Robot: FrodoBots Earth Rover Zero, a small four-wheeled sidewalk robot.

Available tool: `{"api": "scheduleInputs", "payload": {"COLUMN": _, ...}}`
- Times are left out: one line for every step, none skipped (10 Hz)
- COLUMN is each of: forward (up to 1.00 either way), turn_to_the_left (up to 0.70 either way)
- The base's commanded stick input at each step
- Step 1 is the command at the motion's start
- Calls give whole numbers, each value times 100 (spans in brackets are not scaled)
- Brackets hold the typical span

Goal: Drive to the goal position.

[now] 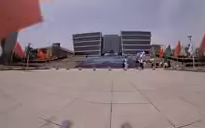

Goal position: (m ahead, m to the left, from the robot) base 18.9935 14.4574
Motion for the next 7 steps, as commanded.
{"api": "scheduleInputs", "payload": {"forward": 100, "turn_to_the_left": -1}}
{"api": "scheduleInputs", "payload": {"forward": 100, "turn_to_the_left": -1}}
{"api": "scheduleInputs", "payload": {"forward": 100, "turn_to_the_left": -1}}
{"api": "scheduleInputs", "payload": {"forward": 100, "turn_to_the_left": -1}}
{"api": "scheduleInputs", "payload": {"forward": 100, "turn_to_the_left": -1}}
{"api": "scheduleInputs", "payload": {"forward": 100, "turn_to_the_left": -1}}
{"api": "scheduleInputs", "payload": {"forward": 100, "turn_to_the_left": -1}}
